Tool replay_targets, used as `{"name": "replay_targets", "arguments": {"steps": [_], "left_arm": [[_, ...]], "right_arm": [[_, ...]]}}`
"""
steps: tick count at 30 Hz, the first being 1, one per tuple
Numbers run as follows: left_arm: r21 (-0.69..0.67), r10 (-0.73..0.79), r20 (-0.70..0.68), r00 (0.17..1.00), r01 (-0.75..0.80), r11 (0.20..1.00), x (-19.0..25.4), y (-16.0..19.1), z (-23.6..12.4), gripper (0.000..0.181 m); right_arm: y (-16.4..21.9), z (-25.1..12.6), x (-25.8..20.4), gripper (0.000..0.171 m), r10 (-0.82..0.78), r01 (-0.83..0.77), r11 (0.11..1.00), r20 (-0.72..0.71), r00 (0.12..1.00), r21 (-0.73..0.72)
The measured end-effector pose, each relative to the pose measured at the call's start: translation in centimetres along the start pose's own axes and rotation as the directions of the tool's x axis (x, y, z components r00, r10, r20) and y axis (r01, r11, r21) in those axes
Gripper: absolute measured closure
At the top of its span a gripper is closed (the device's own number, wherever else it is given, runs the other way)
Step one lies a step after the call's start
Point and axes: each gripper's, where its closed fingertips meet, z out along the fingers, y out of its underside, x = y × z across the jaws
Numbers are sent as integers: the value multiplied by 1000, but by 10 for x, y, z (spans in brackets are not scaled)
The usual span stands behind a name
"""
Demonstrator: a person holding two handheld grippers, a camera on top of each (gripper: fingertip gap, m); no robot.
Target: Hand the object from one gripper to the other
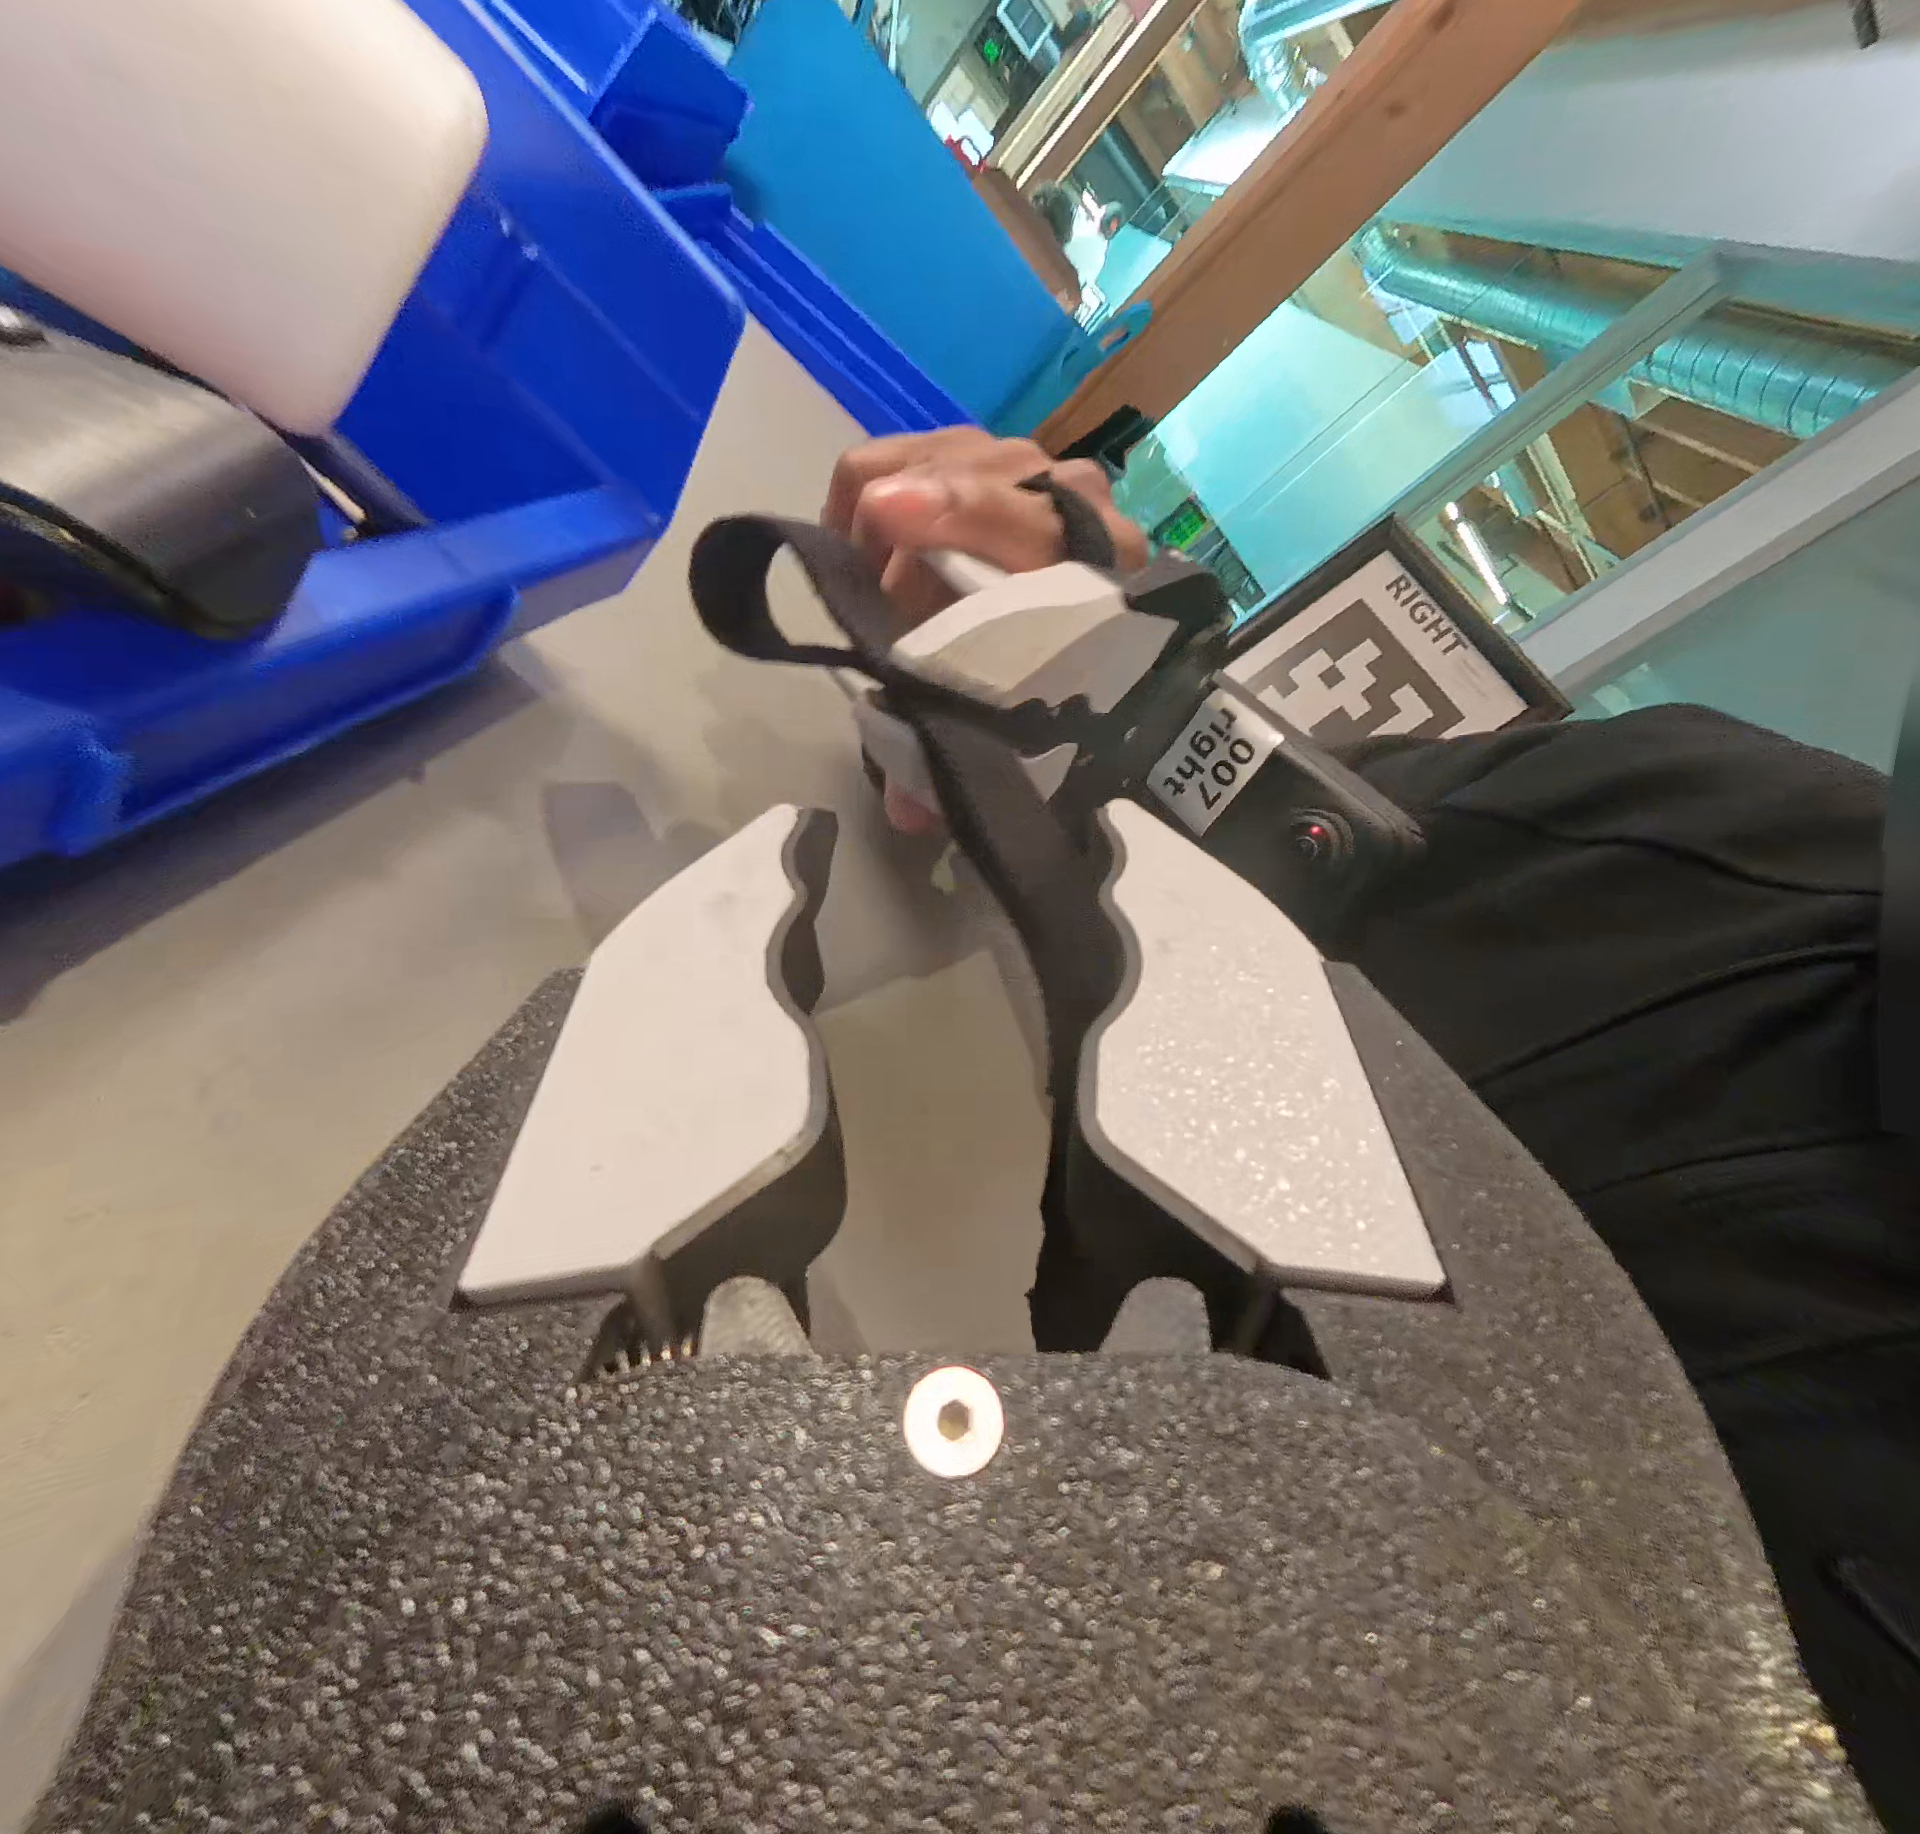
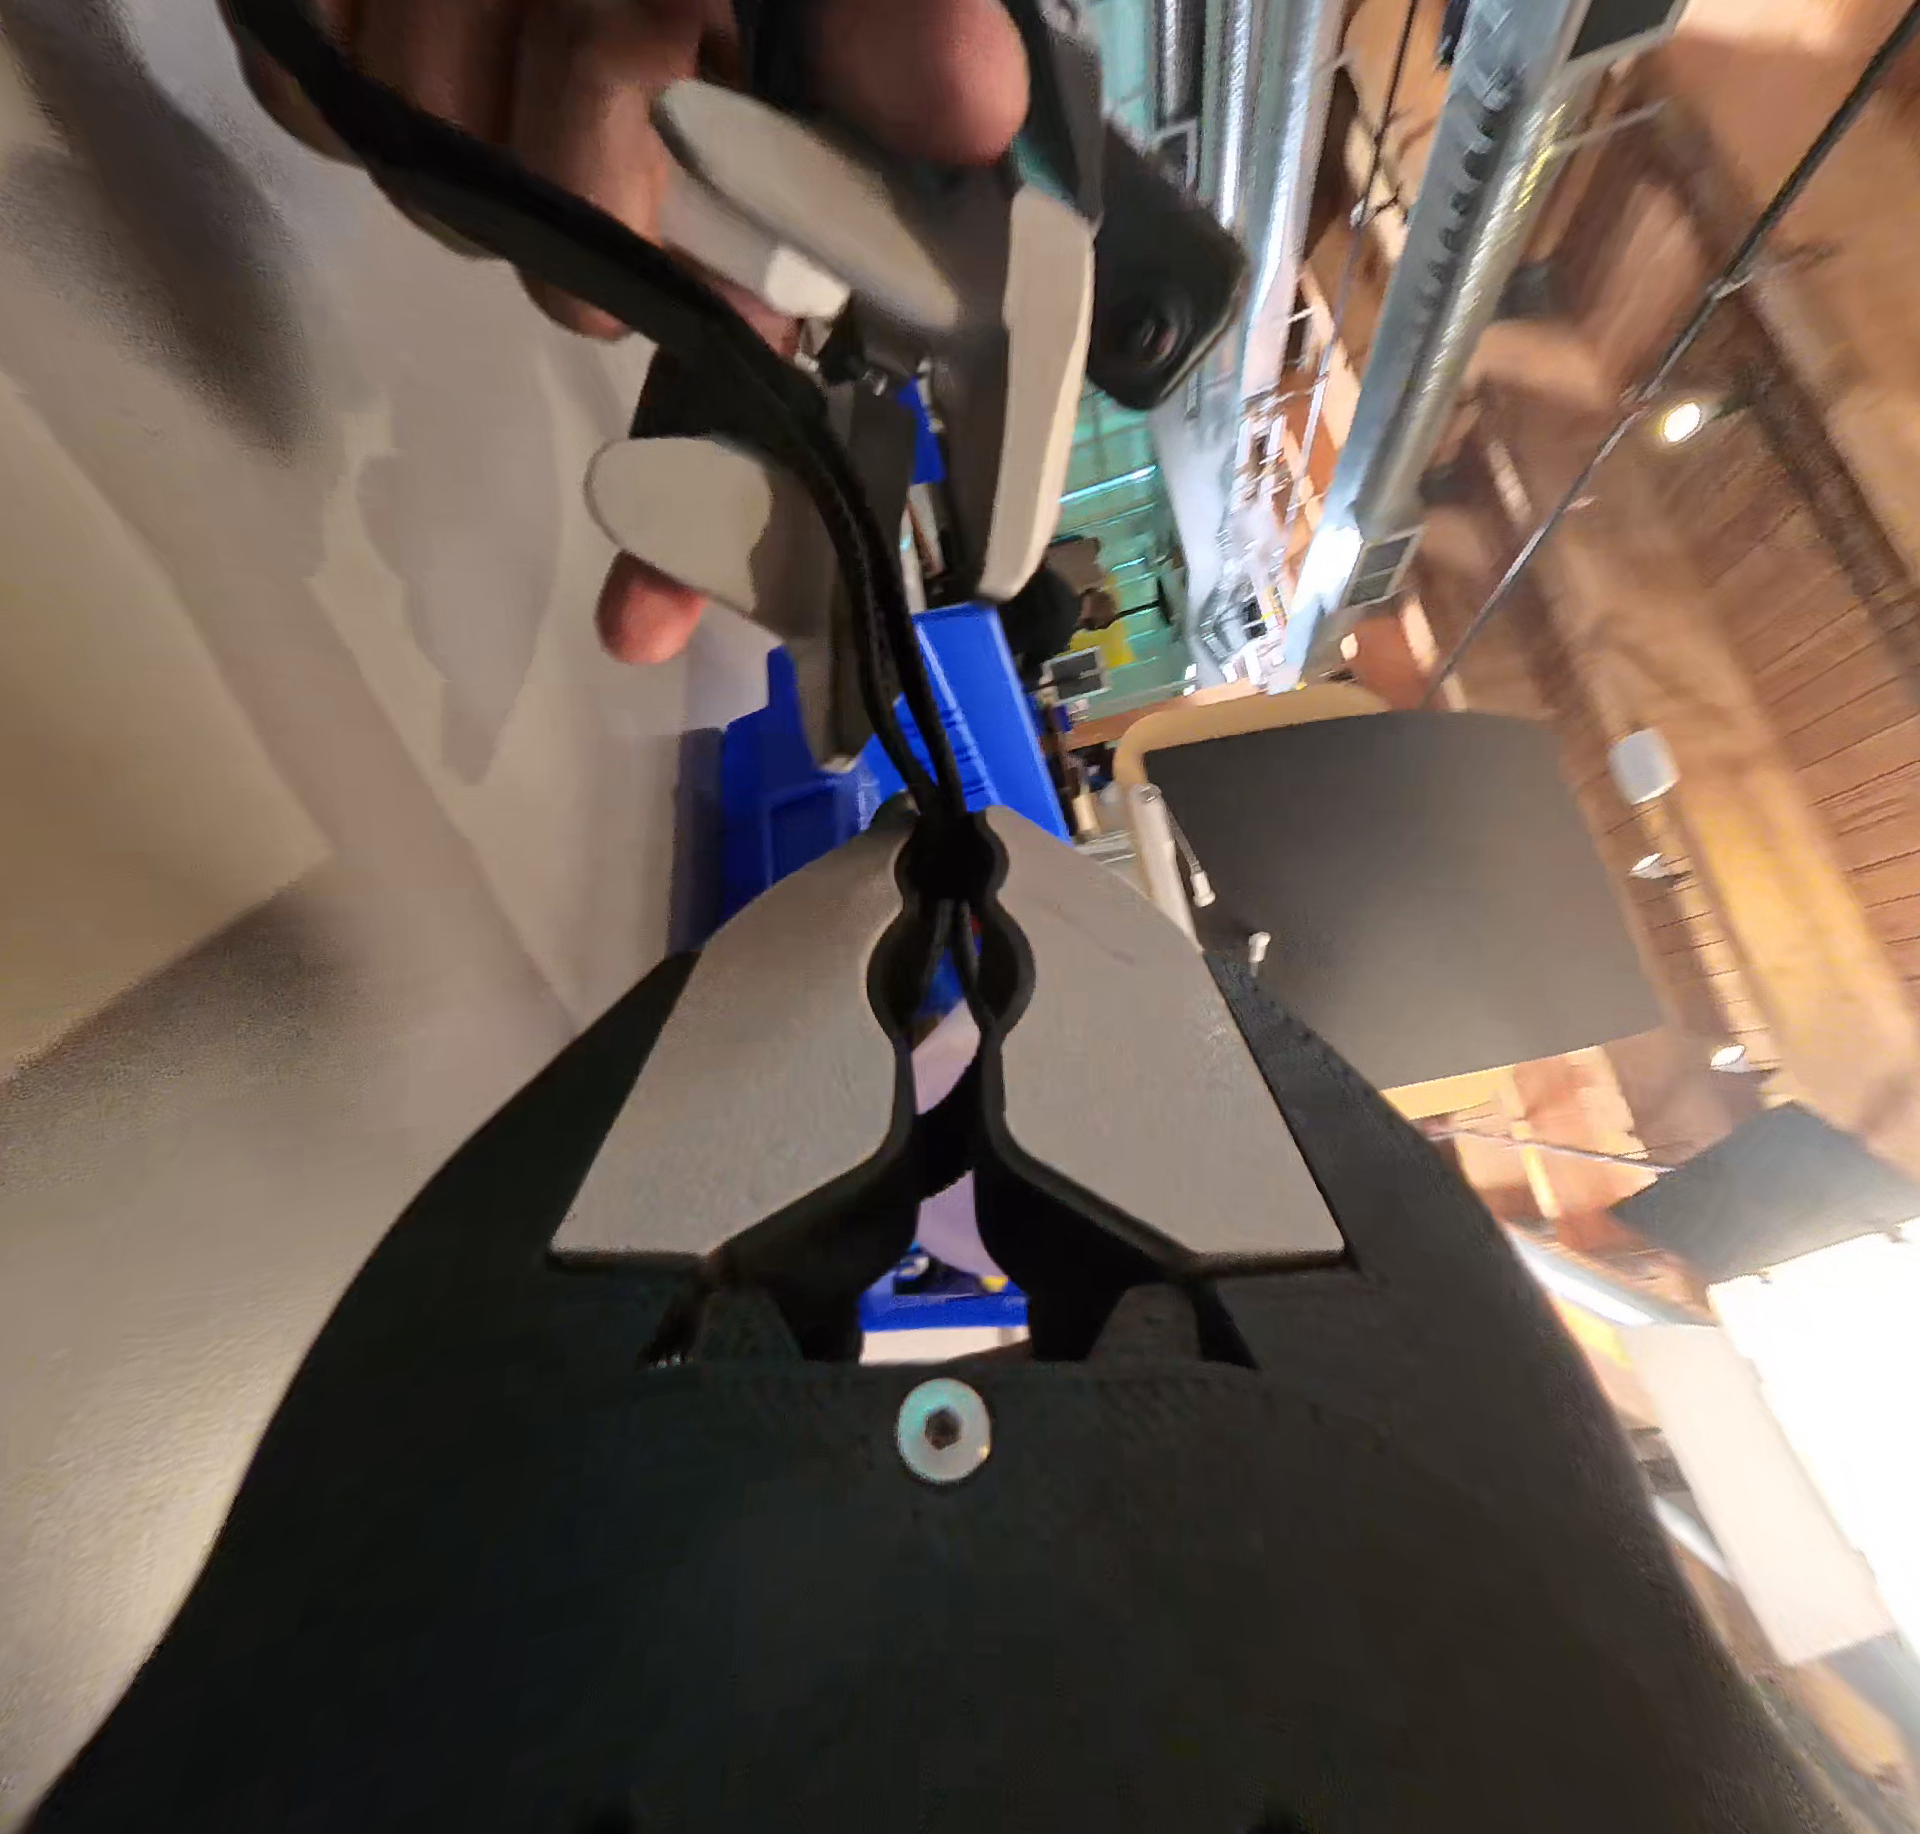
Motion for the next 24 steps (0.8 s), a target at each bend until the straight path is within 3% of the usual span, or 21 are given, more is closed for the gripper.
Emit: {"name": "replay_targets", "arguments": {"steps": [4,8,11,15,20,24], "left_arm": [[-52,-38,-23,999,37,998,1,12,7,140],[-42,-17,-82,996,14,999,10,12,6,168],[6,84,-50,995,-84,996,10,4,3,175],[5,322,162,933,-327,945,-6,-7,-4,175],[-76,623,426,656,-660,747,-14,-29,-18,175],[-50,681,450,578,-745,665,-4,-35,-18,175]], "right_arm": [[-10,-3,9,166,-88,90,996,-89,992,28],[-8,-2,10,166,-130,132,991,-119,984,3],[-3,0,14,162,-30,28,999,-131,991,-15],[15,3,24,148,246,-253,966,-129,961,-45],[29,4,25,147,588,-589,807,-49,808,-30],[11,6,18,145,835,-845,534,152,529,6]]}}
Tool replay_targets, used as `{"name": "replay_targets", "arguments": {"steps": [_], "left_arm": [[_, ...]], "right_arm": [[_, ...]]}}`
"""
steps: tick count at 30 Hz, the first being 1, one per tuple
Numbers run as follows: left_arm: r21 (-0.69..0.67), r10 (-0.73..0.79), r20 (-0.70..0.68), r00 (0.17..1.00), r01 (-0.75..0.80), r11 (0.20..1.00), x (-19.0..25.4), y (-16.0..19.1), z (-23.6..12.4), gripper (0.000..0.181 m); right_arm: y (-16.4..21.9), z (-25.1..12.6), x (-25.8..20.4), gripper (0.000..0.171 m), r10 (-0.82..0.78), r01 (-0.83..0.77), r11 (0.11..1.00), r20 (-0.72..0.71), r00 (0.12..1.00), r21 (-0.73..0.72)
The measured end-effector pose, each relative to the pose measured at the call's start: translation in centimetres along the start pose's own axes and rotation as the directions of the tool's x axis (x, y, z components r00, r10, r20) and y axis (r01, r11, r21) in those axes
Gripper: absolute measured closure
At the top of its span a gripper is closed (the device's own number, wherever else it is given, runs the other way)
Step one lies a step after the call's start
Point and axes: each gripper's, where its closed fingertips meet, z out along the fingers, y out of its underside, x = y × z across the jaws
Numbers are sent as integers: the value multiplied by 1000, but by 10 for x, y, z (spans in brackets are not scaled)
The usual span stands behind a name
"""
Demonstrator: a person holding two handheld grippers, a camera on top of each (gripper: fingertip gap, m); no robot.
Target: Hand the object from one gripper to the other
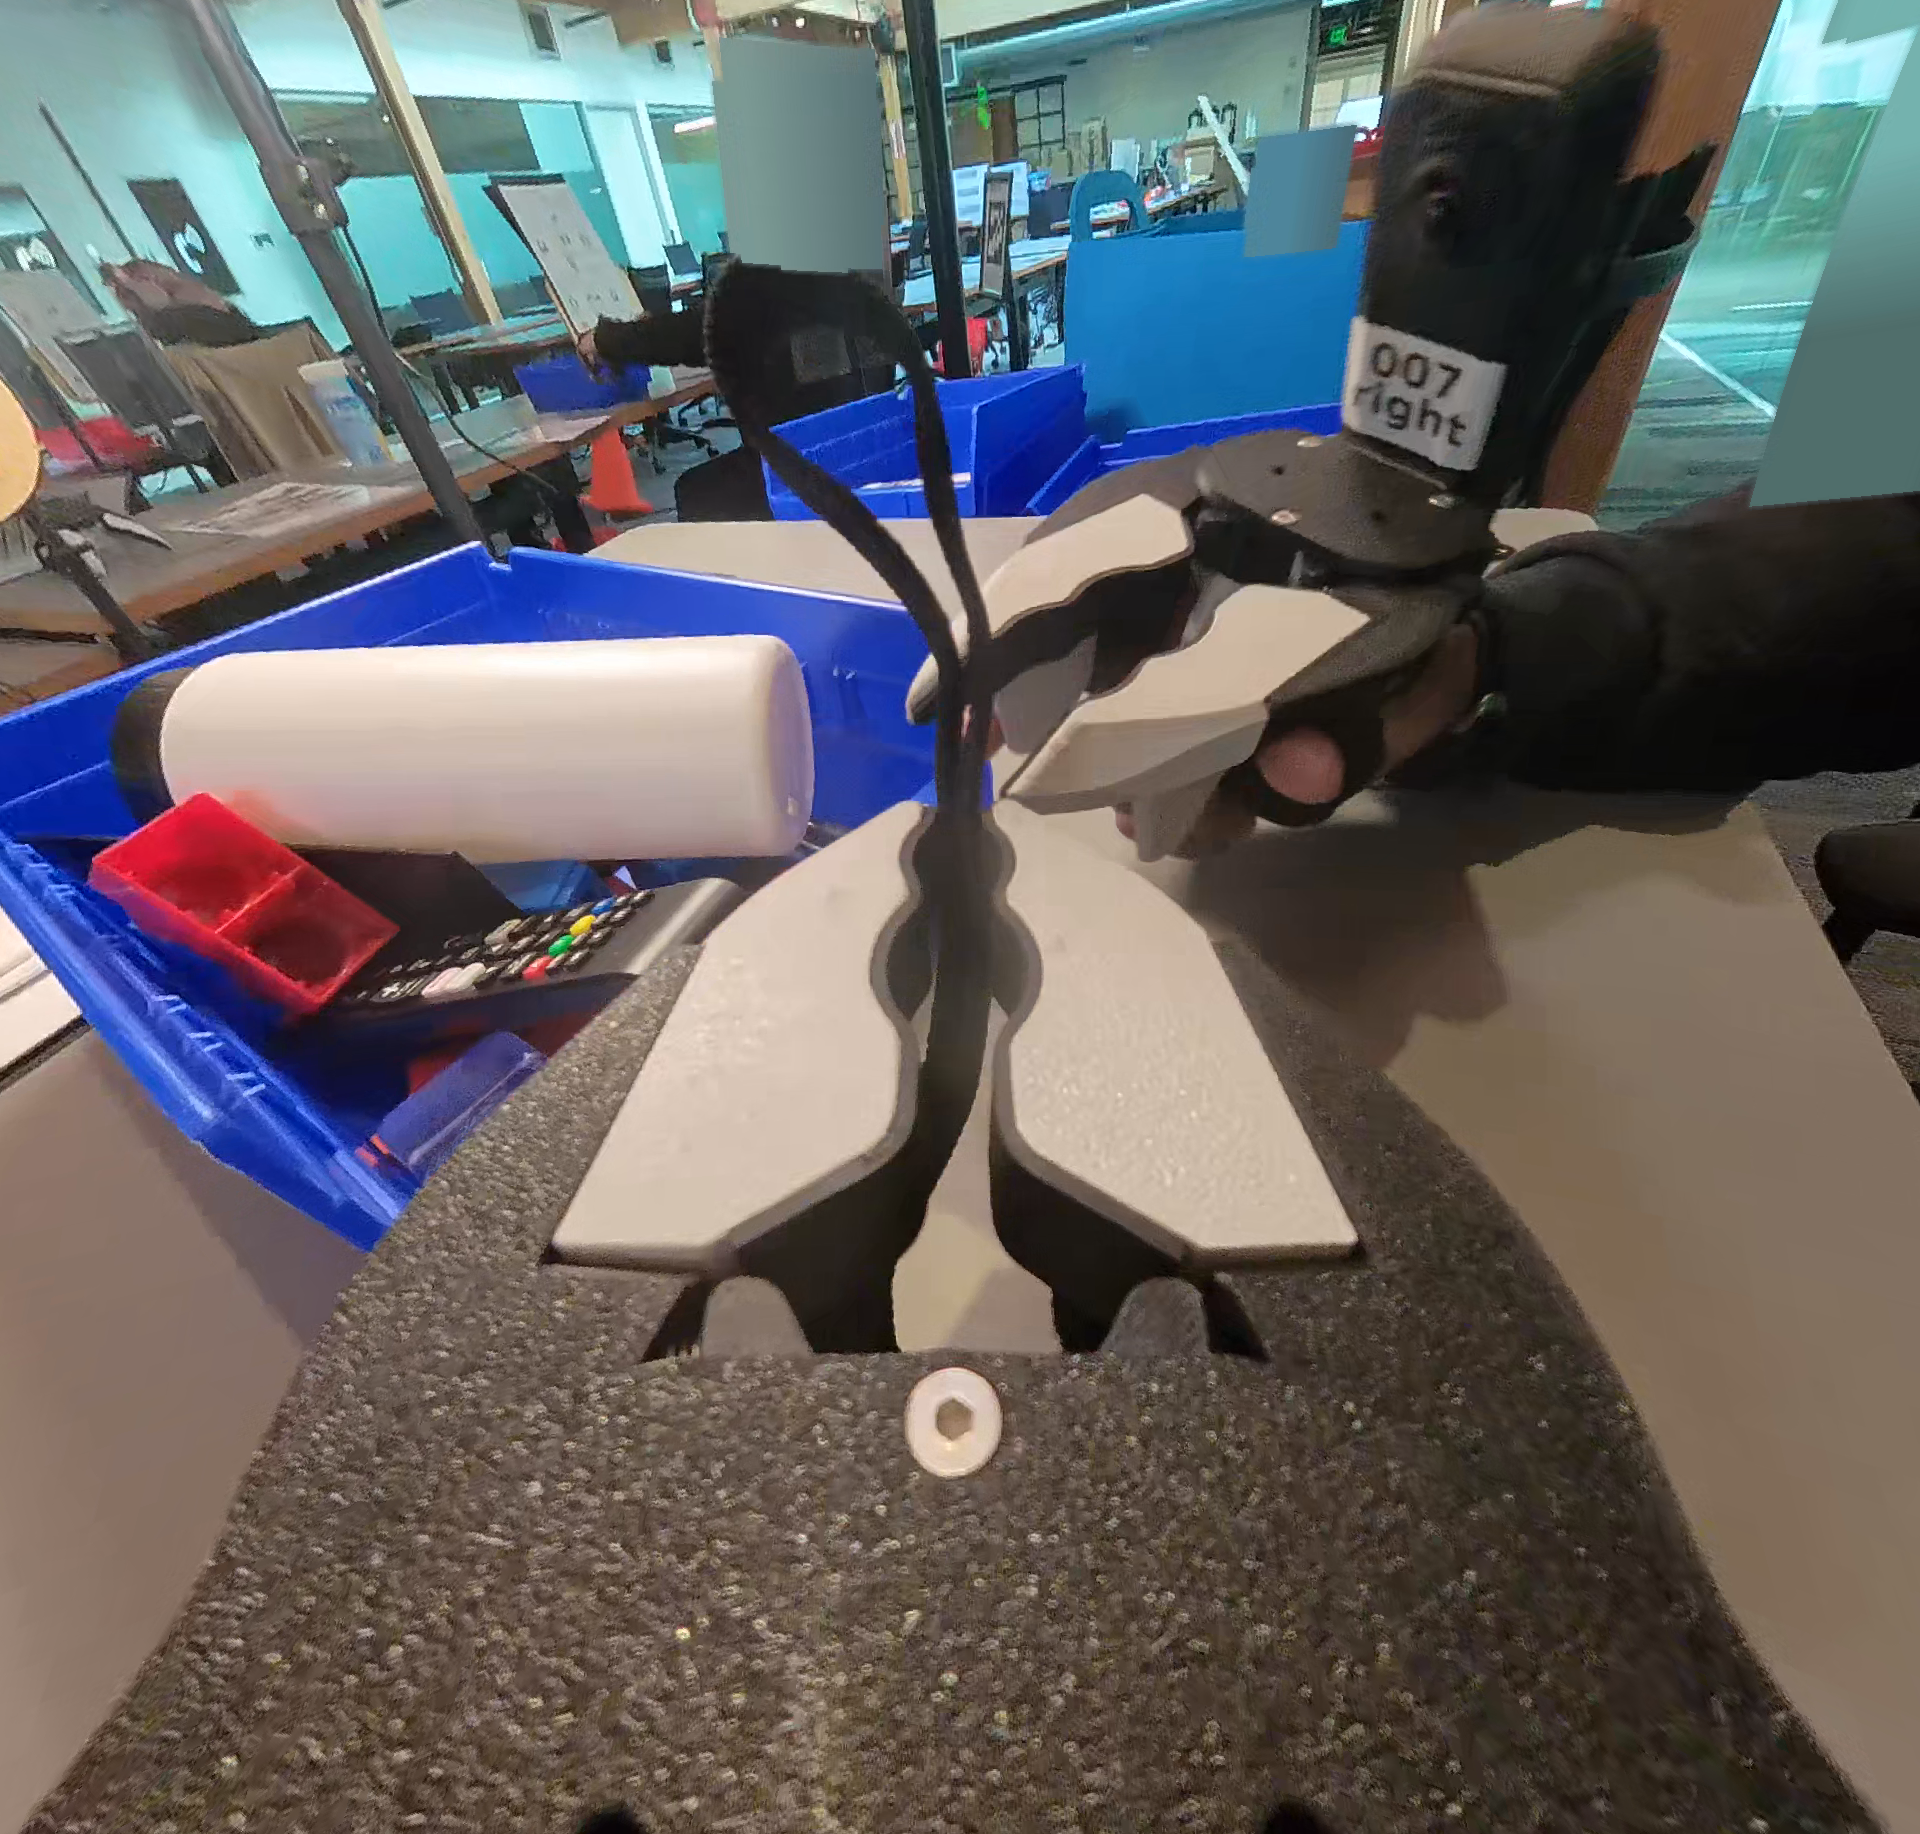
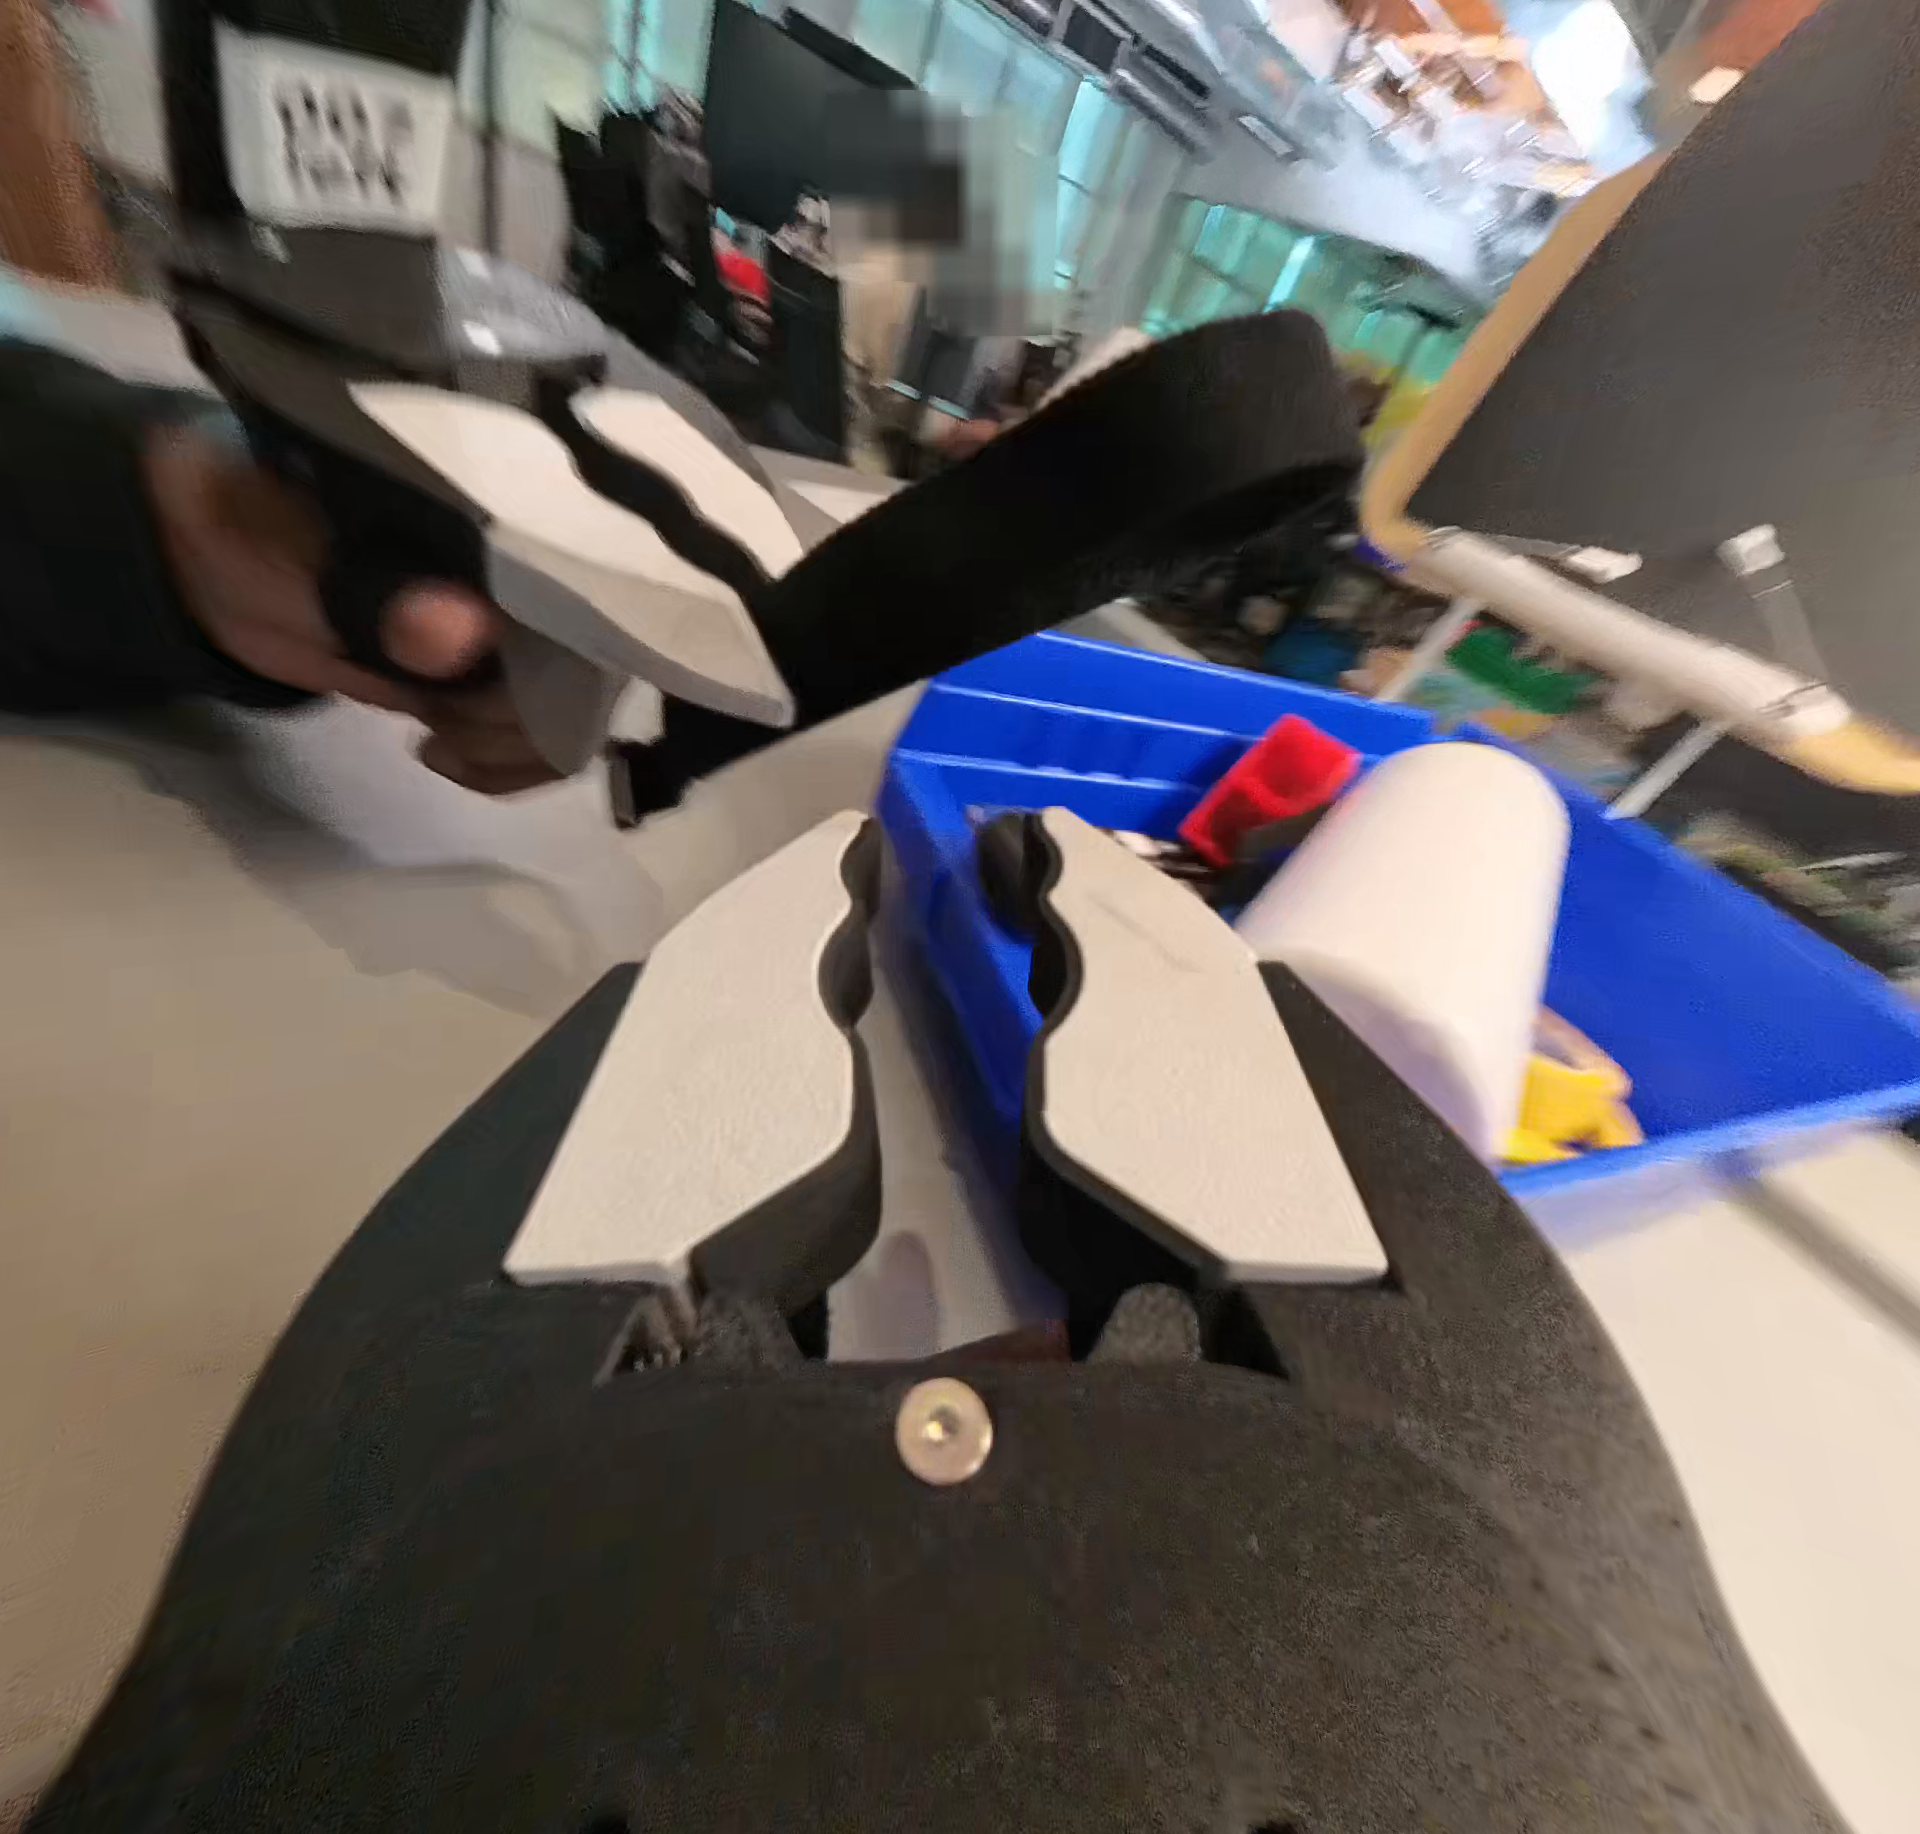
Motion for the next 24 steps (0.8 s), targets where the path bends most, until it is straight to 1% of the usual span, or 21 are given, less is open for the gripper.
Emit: {"name": "replay_targets", "arguments": {"steps": [3,5,8,11,13,15,17,19,21,24], "left_arm": [[-8,-5,-18,1000,5,1000,3,5,3,175],[-11,2,-30,1000,-3,1000,6,7,4,175],[-37,24,-46,999,-26,999,11,13,8,174],[-54,41,-49,998,-44,998,14,17,11,173],[-71,50,-38,998,-53,996,12,19,11,165],[-58,75,-11,997,-76,995,7,16,9,154],[-20,93,27,995,-93,995,0,7,5,144],[25,135,58,989,-136,990,-3,-5,0,139],[62,212,79,974,-217,974,0,-15,-4,136],[85,353,76,933,-359,930,16,-21,-4,133]], "right_arm": [[-6,2,-9,138,250,-256,966,137,958,24],[-7,2,-11,137,349,-358,933,191,917,16],[-7,2,-16,137,408,-420,907,246,879,-2],[-9,2,-20,150,405,-421,907,262,876,4],[-9,1,-19,165,352,-365,931,239,905,10],[-8,0,-13,166,259,-266,964,170,951,14],[-7,-2,-4,166,129,-130,992,84,988,4],[-8,-6,5,166,-10,10,1000,1,1000,-17],[-8,-8,7,166,-179,177,983,-51,982,-45],[-4,-6,-9,166,-424,420,903,-31,905,-88]]}}
